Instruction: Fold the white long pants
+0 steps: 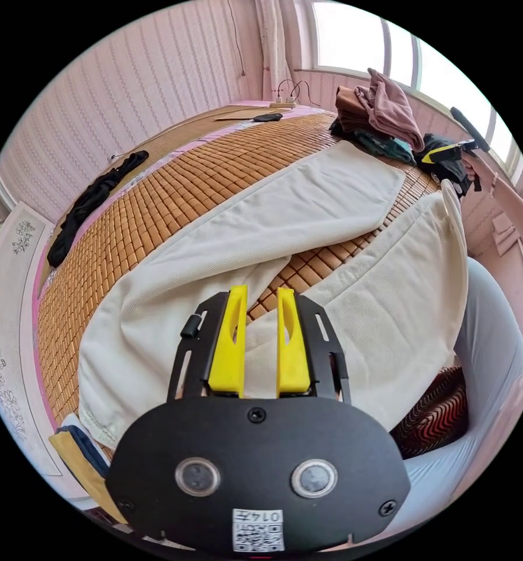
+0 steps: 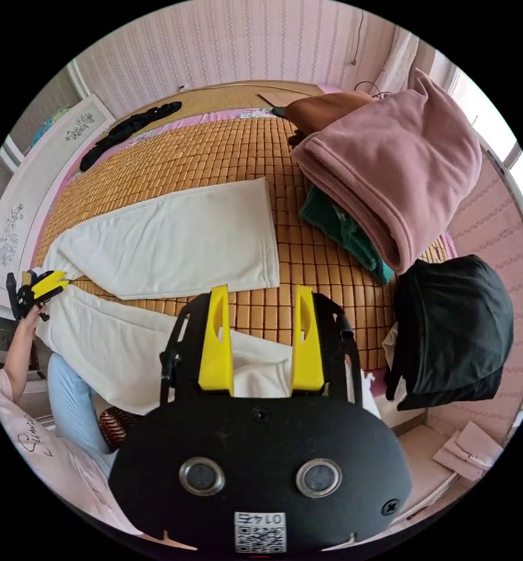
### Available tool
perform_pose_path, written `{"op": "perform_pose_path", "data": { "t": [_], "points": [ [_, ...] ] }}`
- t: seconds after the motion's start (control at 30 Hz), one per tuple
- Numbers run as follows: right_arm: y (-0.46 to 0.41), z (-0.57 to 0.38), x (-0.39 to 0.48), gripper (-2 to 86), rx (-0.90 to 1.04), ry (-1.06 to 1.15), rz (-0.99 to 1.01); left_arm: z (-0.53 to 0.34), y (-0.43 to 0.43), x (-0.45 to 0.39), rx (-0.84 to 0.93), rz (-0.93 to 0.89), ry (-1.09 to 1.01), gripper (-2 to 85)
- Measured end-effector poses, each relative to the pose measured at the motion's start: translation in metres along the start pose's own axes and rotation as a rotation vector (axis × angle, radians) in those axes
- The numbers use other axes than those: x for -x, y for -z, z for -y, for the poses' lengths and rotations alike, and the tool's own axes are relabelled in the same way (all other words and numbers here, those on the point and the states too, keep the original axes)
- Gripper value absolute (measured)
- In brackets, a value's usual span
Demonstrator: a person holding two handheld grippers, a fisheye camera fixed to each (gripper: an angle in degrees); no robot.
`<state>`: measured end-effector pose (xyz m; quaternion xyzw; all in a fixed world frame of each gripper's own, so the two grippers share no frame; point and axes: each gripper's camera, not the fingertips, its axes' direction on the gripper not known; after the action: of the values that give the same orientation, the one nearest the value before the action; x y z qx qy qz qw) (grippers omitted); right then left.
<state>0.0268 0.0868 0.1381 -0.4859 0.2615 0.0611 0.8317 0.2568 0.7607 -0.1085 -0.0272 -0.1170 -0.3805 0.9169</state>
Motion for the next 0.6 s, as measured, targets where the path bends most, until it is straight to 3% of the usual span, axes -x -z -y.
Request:
{"op": "perform_pose_path", "data": {
  "t": [0.1, 0.27, 0.4, 0.6],
  "points": [
    [-0.036, 0.048, 0.009, 18.1, 0.004, 0.018, 0.077, 0.016, -0.019, -0.002, 0.039, 0.011, 0.001, 8.4],
    [-0.101, 0.094, -0.014, 17.2, 0.128, -0.088, -0.036, 0.010, -0.049, 0.001, 0.069, 0.056, 0.034, 9.0],
    [-0.094, 0.102, -0.015, 7.2, 0.096, -0.045, -0.031, 0.006, -0.053, -0.003, 0.047, 0.023, 0.031, 6.7],
    [-0.045, 0.136, -0.024, 3.8, -0.005, 0.021, -0.103, 0.011, -0.045, -0.011, 0.108, -0.086, -0.127, 2.6]
  ]
}}
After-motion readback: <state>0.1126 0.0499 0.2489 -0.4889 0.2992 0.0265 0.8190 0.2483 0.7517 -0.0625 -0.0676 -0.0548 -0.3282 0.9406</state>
